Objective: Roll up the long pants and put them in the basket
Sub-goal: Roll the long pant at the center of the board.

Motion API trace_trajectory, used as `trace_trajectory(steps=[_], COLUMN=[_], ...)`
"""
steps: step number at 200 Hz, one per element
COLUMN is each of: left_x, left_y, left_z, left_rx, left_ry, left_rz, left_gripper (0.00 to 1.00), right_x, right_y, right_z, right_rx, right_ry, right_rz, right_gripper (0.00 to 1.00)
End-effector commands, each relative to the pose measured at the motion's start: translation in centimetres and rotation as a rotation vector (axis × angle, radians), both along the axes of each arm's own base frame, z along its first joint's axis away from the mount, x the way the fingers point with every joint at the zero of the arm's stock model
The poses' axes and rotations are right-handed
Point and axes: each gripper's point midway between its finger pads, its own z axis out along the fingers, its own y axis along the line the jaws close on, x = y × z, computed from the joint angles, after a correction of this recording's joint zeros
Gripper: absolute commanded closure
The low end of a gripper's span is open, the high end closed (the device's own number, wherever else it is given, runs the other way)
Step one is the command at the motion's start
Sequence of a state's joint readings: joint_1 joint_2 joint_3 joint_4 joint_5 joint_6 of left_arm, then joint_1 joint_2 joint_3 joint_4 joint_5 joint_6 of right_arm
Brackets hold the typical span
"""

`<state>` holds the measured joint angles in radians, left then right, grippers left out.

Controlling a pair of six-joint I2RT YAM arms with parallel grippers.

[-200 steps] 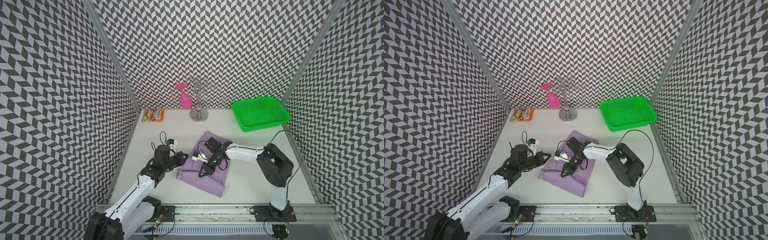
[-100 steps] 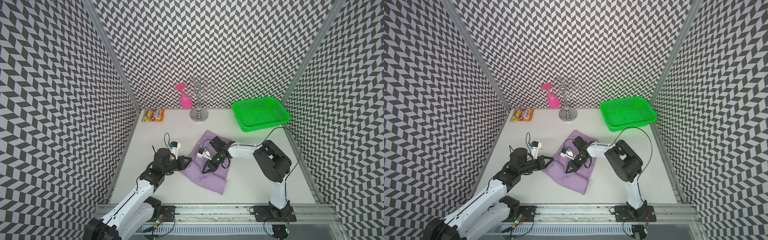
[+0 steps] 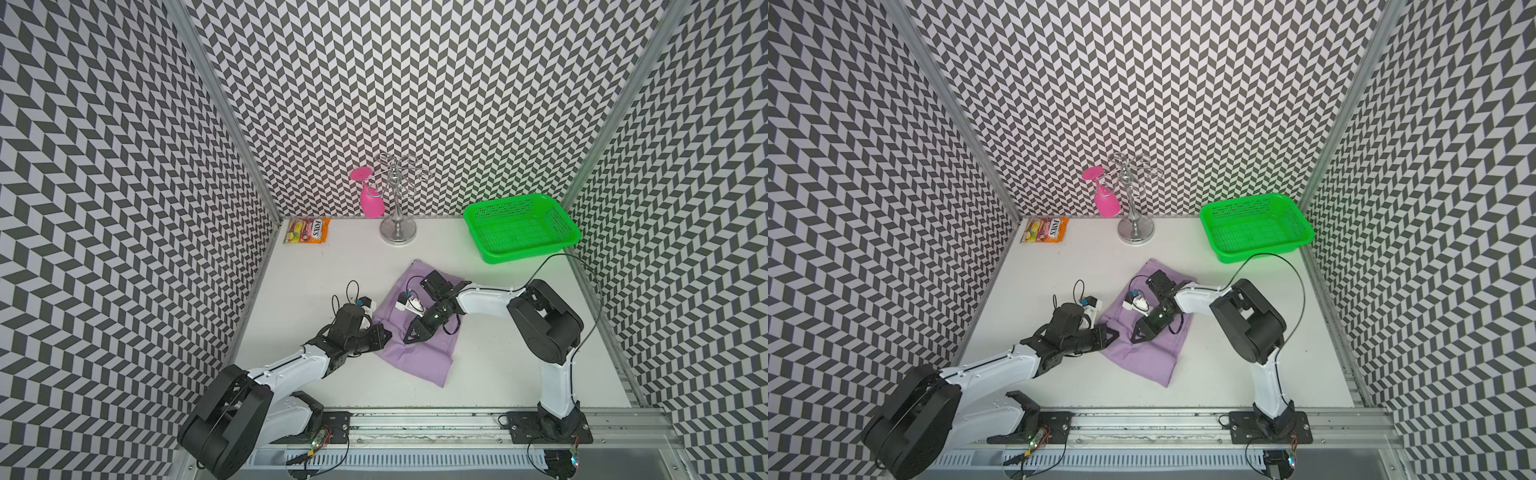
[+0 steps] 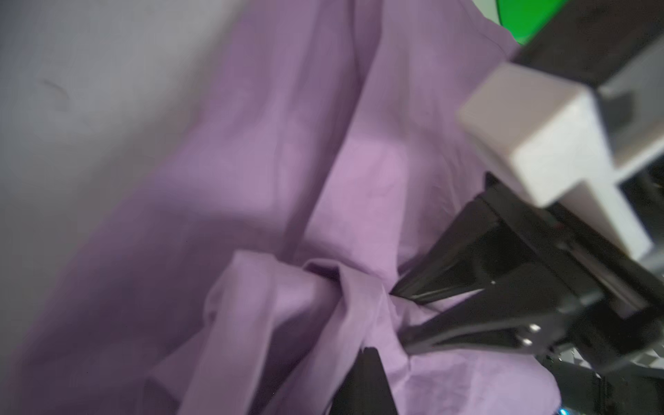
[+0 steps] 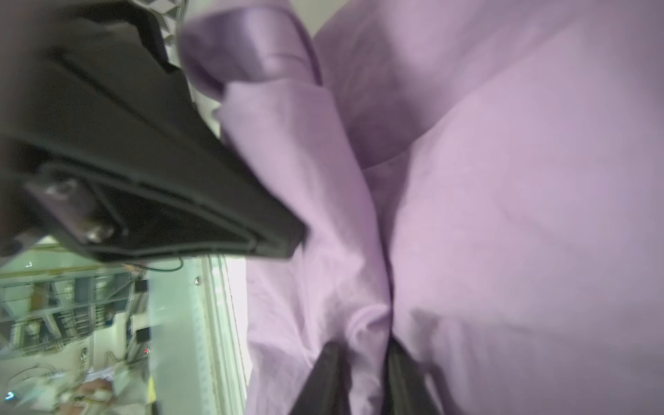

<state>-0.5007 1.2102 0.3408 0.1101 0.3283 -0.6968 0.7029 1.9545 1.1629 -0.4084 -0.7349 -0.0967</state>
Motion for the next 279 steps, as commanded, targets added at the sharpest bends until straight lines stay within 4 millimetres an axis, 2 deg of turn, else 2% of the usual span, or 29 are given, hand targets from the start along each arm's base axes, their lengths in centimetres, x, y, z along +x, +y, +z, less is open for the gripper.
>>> trace_trajectory(steps=[1, 6, 17, 26, 39, 49, 66, 107, 156, 184, 220, 239, 257, 279], left_x=[2.2, 2.3, 2.4, 2.5, 2.5, 2.5, 2.5, 2.2, 2.1, 2.2, 2.2, 2.2, 2.2, 2.1], left_y=[1.5, 1.3, 1.2, 1.2, 1.0, 0.9, 1.0, 1.1, 1.5, 1.3, 1.2, 1.2, 1.1, 1.1], left_z=[-0.6, -0.8, -1.4, -1.7, -1.9, -1.8, -1.7, -1.5, -1.4, -1.3, -1.3, -1.5, -1.5, -1.6], left_rx=[0.07, 0.073, 0.09, 0.097, 0.096, 0.096, 0.096, 0.067, 0.058, 0.05, 0.047, 0.05, 0.045, 0.039], left_ry=[-0.041, -0.034, -0.014, -0.006, -0.003, -0.006, -0.012, -0.014, -0.01, -0.01, -0.009, -0.003, -0.004, 0.002], left_rz=[0.077, 0.072, 0.064, 0.061, 0.044, 0.037, 0.038, 0.037, 0.044, 0.036, 0.028, 0.026, 0.023, 0.021], left_gripper=[1.0, 1.0, 1.0, 1.0, 1.0, 1.0, 1.0, 1.0, 1.0, 1.0, 1.0, 1.0, 1.0, 1.0], right_x=[3.6, 3.9, 4.0, 2.3, -0.6, -2.7, -4.2, -4.0, -3.9, -3.7, -8.4, -9.8, -9.2, -6.6], right_y=[-1.3, -1.5, -1.7, -0.6, 1.0, 1.6, 1.7, 1.5, 0.7, 0.0, 3.8, 4.4, 3.8, 1.8], right_z=[3.8, 5.0, 7.5, 9.6, 11.4, 10.8, 8.6, 3.4, -0.4, -1.3, 1.5, 2.1, 1.0, -1.0], right_rx=[-0.039, -0.048, -0.083, -0.09, -0.084, -0.081, -0.168, -0.418, -0.526, -0.6, -0.368, -0.342, -0.398, -0.568], right_ry=[-0.265, -0.33, -0.498, -0.649, -0.815, -0.881, -0.939, -1.008, -1.005, -1.026, -0.949, -0.944, -0.971, -1.099], right_rz=[-0.146, -0.175, -0.222, -0.211, -0.201, -0.18, -0.18, -0.178, -0.148, -0.15, -0.026, 0.0, -0.026, -0.111], right_gripper=[0.44, 0.39, 0.35, 0.31, 0.25, 0.22, 0.2, 0.17, 0.14, 0.12, 0.09, 0.08, 0.07, 0.08])
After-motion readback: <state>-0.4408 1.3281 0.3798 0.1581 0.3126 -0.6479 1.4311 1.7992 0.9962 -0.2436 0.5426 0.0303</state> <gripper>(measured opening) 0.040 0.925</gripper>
